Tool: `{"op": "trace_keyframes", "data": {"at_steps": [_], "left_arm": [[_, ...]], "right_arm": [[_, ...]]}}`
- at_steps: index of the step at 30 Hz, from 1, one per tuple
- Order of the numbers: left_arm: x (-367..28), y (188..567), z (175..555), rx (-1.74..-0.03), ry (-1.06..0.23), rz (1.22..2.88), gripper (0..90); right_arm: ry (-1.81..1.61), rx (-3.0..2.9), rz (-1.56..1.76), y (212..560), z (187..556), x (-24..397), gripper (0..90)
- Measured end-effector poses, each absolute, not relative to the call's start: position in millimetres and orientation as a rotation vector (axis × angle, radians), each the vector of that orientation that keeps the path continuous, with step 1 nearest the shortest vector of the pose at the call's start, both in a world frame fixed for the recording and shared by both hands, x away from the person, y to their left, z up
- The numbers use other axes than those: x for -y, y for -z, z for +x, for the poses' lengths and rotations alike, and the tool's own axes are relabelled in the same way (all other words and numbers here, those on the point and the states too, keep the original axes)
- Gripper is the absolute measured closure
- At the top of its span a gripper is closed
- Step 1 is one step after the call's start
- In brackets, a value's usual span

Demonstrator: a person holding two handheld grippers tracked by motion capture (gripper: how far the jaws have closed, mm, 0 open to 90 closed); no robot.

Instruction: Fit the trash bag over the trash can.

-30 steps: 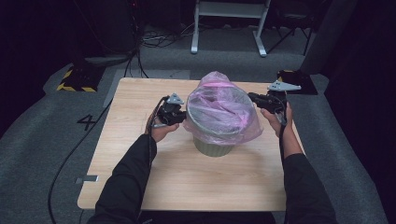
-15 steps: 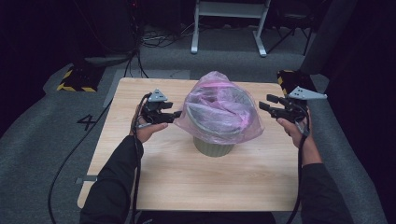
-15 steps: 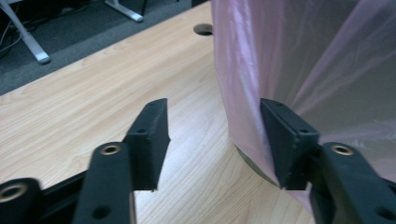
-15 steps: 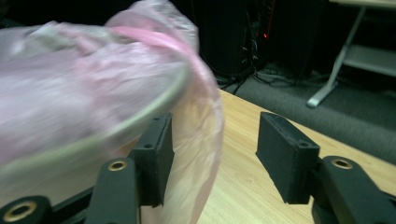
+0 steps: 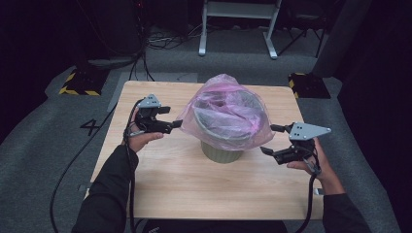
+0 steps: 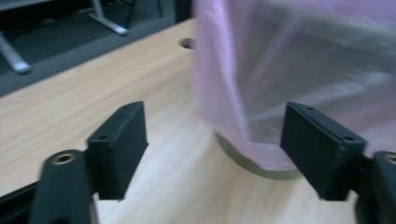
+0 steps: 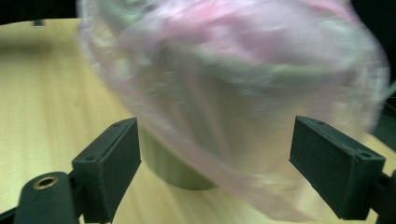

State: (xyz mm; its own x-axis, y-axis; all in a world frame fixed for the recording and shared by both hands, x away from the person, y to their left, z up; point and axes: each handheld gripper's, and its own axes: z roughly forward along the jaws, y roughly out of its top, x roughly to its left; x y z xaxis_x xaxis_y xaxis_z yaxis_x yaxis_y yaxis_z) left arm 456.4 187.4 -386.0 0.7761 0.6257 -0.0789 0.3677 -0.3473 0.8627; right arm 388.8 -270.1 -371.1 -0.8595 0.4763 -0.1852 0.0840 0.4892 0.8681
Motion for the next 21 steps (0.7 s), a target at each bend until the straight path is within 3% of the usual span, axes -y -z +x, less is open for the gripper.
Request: {"op": "trace_keyframes", "data": {"at_steps": [3, 4, 6, 8, 9, 12, 14, 21], "left_arm": [[-176.9, 390.7, 453.8, -0.727, -0.298, 1.983, 21.5], [-174.1, 391.9, 453.5, -0.72, -0.292, 1.984, 24.8], [-165.6, 395.6, 452.9, -0.703, -0.293, 2.0, 31.2], [-154.5, 399.8, 450.4, -0.664, -0.326, 2.062, 50.4], [-151.3, 401.3, 449.7, -0.65, -0.331, 2.076, 61.3], [-142.9, 407.0, 447.0, -0.611, -0.326, 2.098, 80.3], [-137.0, 413.1, 443.5, -0.574, -0.338, 2.132, 89.7], [-133.3, 427.1, 441.5, -0.576, -0.303, 2.161, 89.9]], "right_arm": [[-1.267, -2.349, 0.455, 380.0, 385.7, 261.5, 17.2], [-1.261, -2.37, 0.449, 384.5, 385.6, 258.1, 21.5], [-1.233, -2.403, 0.419, 389.5, 385.8, 254.2, 43.4], [-1.183, -2.397, 0.386, 394.3, 384.8, 250.9, 60.2], [-1.133, -2.417, 0.385, 397.4, 386.1, 248.4, 73.1], [-1.15, -2.431, 0.392, 402.7, 388.6, 249.7, 89.9], [-1.111, -2.466, 0.367, 407.4, 389.5, 251.0, 90.0], [-1.106, -2.521, 0.44, 419.3, 396.9, 265.4, 90.0]]}}
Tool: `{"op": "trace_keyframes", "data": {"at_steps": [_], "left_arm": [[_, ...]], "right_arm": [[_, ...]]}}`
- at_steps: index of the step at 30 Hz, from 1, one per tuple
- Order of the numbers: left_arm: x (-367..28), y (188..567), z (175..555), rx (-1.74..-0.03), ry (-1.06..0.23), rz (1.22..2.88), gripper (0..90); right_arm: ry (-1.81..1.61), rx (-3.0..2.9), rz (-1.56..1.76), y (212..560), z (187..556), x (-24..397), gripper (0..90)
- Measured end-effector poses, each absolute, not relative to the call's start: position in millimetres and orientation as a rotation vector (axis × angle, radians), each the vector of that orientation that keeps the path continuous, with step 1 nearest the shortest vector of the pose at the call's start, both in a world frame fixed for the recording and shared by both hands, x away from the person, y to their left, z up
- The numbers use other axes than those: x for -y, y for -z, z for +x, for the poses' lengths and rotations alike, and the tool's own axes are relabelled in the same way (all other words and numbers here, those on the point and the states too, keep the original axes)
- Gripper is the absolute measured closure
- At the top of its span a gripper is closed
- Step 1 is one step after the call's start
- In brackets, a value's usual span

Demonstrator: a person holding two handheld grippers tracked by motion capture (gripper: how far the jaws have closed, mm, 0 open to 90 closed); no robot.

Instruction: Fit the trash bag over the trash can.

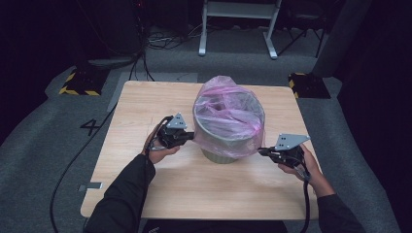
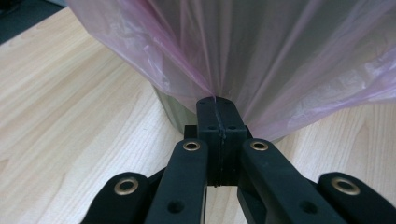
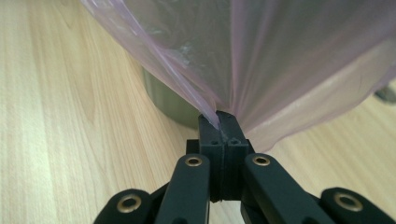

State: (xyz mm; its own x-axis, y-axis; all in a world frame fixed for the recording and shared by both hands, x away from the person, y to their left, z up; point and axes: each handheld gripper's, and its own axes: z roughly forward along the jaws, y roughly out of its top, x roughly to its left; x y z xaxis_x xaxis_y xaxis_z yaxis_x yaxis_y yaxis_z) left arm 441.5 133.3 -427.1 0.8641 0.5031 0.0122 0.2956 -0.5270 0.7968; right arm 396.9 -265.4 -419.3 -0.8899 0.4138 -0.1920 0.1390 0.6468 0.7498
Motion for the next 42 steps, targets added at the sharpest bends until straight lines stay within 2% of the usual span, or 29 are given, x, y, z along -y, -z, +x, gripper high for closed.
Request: {"op": "trace_keyframes", "data": {"at_steps": [11, 13, 15, 17, 18, 22, 23, 25, 28, 31, 35, 39, 42], "left_arm": [[-127.7, 442.9, 438.6, -0.627, -0.347, 2.205, 89.8], [-128.8, 442.9, 437.7, -0.619, -0.337, 2.211, 87.0], [-131.7, 440.9, 436.9, -0.635, -0.358, 2.207, 64.3], [-139.6, 435.4, 436.0, -0.641, -0.365, 2.174, 55.3], [-144.7, 431.4, 436.6, -0.658, -0.369, 2.153, 46.5], [-167.5, 412.9, 438.4, -0.703, -0.388, 2.045, 30.7], [-172.5, 408.1, 438.7, -0.718, -0.393, 2.016, 28.8], [-180.8, 398.4, 438.7, -0.735, -0.485, 1.951, 25.7], [-186.8, 381.2, 446.3, -0.767, -0.477, 1.869, 20.7], [-183.1, 362.7, 453.1, -0.76, -0.472, 1.808, 20.6], [-165.4, 343.0, 461.5, -0.716, -0.494, 1.814, 21.3], [-145.8, 332.0, 472.3, -0.694, -0.515, 1.841, 24.6], [-133.4, 326.5, 481.7, -0.679, -0.501, 1.861, 32.2]], "right_arm": [[-1.066, -2.574, 0.614, 450.1, 422.2, 272.8, 90.0], [-1.061, -2.57, 0.635, 452.7, 425.8, 272.4, 90.0], [-1.021, -2.556, 0.653, 454.2, 428.8, 271.0, 90.0], [-1.012, -2.548, 0.655, 455.0, 431.4, 271.1, 90.0], [-1.021, -2.539, 0.665, 454.9, 433.1, 271.9, 89.7], [-1.05, -2.487, 0.704, 452.2, 436.8, 276.0, 88.0], [-1.054, -2.481, 0.702, 451.7, 437.3, 276.9, 87.9], [-1.047, -2.454, 0.723, 450.3, 438.0, 278.9, 87.3], [-1.048, -2.433, 0.746, 449.3, 440.1, 281.2, 87.0], [-1.054, -2.414, 0.765, 448.5, 443.0, 282.7, 85.8], [-1.038, -2.392, 0.788, 446.8, 447.1, 284.0, 84.3], [-1.039, -2.381, 0.804, 445.9, 450.5, 285.5, 84.4], [-1.035, -2.379, 0.812, 445.8, 452.4, 286.2, 84.4]]}}
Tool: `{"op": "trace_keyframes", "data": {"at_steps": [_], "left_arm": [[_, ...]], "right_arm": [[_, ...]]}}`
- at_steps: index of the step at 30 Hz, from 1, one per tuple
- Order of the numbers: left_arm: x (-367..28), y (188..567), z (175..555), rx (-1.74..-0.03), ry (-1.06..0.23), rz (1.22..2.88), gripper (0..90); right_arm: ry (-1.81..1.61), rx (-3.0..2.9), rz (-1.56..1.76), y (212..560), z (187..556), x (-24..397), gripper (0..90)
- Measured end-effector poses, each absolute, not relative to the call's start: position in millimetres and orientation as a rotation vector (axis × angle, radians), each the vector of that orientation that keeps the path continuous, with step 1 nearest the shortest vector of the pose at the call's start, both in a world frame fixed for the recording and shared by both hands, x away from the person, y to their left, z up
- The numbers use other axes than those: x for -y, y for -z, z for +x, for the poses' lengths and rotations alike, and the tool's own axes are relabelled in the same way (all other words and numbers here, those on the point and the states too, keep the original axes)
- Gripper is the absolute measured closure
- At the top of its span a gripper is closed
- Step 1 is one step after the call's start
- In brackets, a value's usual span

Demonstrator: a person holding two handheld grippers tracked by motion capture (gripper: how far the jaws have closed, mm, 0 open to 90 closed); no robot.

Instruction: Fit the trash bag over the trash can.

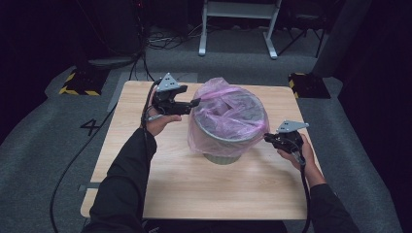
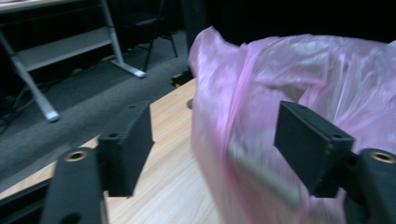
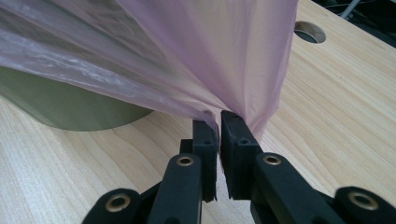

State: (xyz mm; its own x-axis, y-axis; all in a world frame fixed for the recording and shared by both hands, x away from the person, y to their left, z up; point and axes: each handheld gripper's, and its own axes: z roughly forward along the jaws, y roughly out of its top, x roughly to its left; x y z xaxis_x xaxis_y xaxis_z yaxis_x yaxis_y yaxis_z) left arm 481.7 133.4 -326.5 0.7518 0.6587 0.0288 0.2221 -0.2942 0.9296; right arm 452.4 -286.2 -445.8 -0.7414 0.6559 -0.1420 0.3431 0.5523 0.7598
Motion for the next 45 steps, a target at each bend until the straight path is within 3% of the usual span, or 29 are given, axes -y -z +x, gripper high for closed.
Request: {"op": "trace_keyframes", "data": {"at_steps": [6, 13, 19, 22, 27, 36, 45], "left_arm": [[-115.9, 325.3, 500.8, -0.673, -0.46, 1.917, 44.2], [-99.5, 333.8, 519.6, -0.706, -0.435, 1.977, 46.9], [-96.4, 338.2, 529.7, -0.716, -0.44, 1.978, 71.7], [-96.9, 338.1, 533.0, -0.732, -0.422, 1.946, 78.9], [-107.9, 334.9, 539.5, -0.767, -0.368, 1.853, 72.6], [-111.6, 342.0, 548.6, -0.839, -0.349, 1.845, 77.9], [-112.3, 364.7, 562.8, -0.976, -0.279, 1.857, 75.7]], "right_arm": [[-1.016, -2.391, 0.801, 447.4, 454.6, 285.3, 84.5], [-1.001, -2.393, 0.795, 447.0, 455.3, 286.6, 84.0], [-0.996, -2.397, 0.789, 447.0, 455.5, 286.0, 84.1], [-0.997, -2.399, 0.788, 447.2, 455.7, 286.6, 84.3], [-0.987, -2.4, 0.78, 447.3, 454.7, 287.2, 85.3], [-0.967, -2.4, 0.768, 446.1, 453.8, 286.6, 87.4], [-0.943, -2.4, 0.759, 445.0, 455.1, 284.0, 89.9]]}}
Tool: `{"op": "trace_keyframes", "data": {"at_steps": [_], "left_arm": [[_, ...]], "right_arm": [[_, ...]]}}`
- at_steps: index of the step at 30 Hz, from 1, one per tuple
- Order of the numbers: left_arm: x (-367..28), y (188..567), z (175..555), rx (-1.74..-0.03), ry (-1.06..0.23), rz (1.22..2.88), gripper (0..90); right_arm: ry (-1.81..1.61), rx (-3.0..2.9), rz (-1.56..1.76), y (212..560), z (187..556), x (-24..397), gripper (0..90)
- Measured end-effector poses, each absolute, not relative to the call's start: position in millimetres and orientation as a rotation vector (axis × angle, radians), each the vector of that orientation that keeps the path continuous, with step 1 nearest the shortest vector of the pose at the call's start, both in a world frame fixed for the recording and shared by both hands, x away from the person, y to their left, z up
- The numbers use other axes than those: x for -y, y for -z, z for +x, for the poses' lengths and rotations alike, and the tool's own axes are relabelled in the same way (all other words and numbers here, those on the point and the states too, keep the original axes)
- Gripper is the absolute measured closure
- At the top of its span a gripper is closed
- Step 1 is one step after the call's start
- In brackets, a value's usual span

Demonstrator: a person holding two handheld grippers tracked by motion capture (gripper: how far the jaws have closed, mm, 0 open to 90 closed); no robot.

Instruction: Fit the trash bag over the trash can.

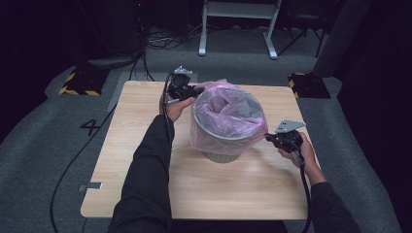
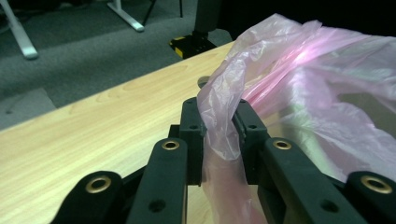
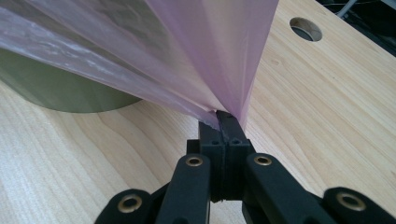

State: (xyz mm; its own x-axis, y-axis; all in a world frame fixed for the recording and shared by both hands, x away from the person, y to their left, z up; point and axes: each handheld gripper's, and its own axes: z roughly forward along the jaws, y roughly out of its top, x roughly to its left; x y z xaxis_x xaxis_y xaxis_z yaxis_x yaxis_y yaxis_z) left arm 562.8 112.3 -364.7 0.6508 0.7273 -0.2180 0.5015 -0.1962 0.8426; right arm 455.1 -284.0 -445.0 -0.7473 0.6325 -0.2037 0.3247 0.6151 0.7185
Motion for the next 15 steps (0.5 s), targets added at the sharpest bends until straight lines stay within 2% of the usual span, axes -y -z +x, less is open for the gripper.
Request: {"op": "trace_keyframes", "data": {"at_steps": [3, 4, 11, 15], "left_arm": [[-114.8, 375.2, 567.7, -1.045, -0.266, 1.867, 69.4], [-113.2, 380.9, 566.9, -1.052, -0.299, 1.898, 69.9], [-110.7, 406.1, 556.8, -0.953, -0.263, 1.971, 80.9], [-113.6, 421.1, 550.8, -0.955, -0.275, 2.025, 82.5]], "right_arm": [[-0.934, -2.394, 0.754, 444.5, 456.1, 283.4, 90.0], [-0.935, -2.394, 0.755, 444.4, 456.4, 283.2, 90.0], [-0.933, -2.401, 0.767, 448.4, 458.5, 284.3, 89.9], [-0.939, -2.403, 0.777, 450.5, 458.5, 285.8, 88.7]]}}
